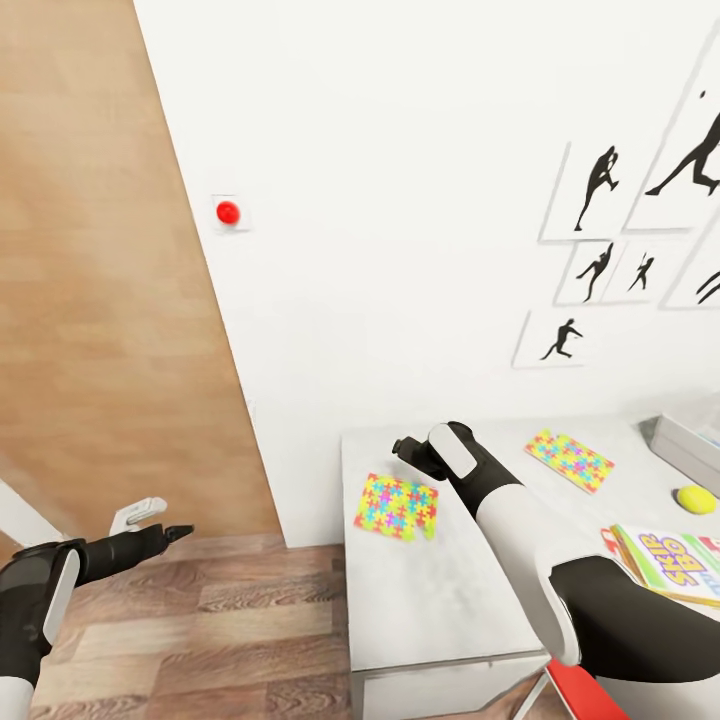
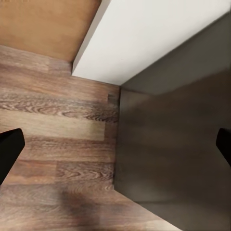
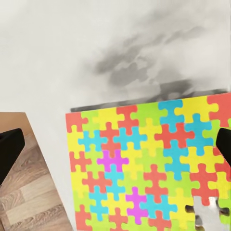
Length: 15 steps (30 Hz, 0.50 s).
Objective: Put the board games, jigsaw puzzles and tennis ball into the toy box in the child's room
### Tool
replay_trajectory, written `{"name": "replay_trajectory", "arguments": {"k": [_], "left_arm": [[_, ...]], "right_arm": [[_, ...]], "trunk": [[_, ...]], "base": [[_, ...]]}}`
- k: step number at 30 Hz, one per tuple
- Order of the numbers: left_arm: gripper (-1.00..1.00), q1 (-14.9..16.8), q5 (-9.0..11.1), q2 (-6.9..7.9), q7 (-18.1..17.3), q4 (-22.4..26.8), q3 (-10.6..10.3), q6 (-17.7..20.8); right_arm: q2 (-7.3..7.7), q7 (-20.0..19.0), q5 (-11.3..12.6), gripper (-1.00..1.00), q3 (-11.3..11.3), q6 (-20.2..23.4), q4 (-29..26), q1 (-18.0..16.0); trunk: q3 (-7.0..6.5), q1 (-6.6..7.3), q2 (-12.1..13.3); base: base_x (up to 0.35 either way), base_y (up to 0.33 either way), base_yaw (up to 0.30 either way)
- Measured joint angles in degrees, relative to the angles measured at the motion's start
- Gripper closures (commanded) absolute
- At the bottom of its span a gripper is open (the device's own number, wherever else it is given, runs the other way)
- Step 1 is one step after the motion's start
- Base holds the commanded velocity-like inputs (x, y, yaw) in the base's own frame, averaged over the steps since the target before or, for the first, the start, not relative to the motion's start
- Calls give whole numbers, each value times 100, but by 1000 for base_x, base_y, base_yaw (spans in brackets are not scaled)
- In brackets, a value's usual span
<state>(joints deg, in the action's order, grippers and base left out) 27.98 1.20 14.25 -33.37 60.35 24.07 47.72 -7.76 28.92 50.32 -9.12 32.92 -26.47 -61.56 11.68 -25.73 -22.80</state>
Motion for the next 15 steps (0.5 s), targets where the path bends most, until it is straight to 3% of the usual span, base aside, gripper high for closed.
{"name": "replay_trajectory", "arguments": {"k": [8, 15], "left_arm": [[-100, 0, 1, -2, -3, -1, -90, 0], [-100, 0, -3, -28, 3, -21, -368, -13]], "right_arm": [[-1, 1, 1, -100, -1, -61, 0, 0], [1, 2, 3, -100, -8, -163, 10, 6]], "trunk": [[27, -1, 0], [34, -1, 0]], "base": [[81, 38, -67], [10, 4, -14]]}}
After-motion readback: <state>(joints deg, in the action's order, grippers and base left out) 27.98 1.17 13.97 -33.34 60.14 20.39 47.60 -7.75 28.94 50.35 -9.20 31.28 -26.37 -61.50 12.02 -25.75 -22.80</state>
